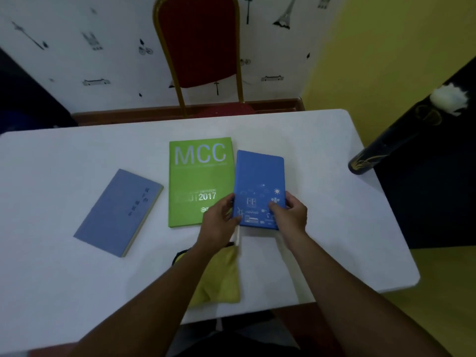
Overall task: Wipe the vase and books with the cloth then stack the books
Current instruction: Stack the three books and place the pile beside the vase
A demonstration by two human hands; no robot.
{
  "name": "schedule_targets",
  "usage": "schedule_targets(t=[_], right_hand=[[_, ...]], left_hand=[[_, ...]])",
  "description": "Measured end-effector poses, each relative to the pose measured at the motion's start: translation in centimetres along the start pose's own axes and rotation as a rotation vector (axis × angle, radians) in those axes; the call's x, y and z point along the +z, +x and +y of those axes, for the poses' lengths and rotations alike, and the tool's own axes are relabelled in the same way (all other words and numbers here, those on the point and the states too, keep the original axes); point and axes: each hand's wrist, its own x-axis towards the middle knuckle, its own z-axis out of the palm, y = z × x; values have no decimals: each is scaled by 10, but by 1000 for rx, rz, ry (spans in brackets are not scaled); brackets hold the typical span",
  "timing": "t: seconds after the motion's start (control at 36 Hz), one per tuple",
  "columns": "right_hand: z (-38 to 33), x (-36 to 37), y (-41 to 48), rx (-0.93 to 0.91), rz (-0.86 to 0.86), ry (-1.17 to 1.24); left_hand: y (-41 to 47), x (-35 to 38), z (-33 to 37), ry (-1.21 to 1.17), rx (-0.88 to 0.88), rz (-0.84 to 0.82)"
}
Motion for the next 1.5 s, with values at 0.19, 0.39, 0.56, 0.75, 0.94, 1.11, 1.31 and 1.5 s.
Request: schedule_targets(t=[0.19,0.39,0.56,0.75,0.94,1.11,1.31,1.5], right_hand=[[-28,63,-16,-117,-108,-46],[-33,115,-22,-180,-183,-160],[-25,127,-22,-190,-206,-279],[-11,133,-15,-216,-212,-425],[-17,134,-23,-179,-196,-443],[-21,133,-20,-223,-242,-531],[-16,145,-39,-483,-121,-613],[4,189,-99,-759,-270,-535]], left_hand=[[7,-71,-4,-8,-6,81],[9,-117,-19,-50,-79,134],[13,-128,-32,57,-63,133],[17,-126,-36,389,-15,167],[16,-128,-38,446,-43,138],[13,-133,-40,458,-15,112],[6,-155,-46,470,75,168],[-3,-216,-70,579,-3,323]])
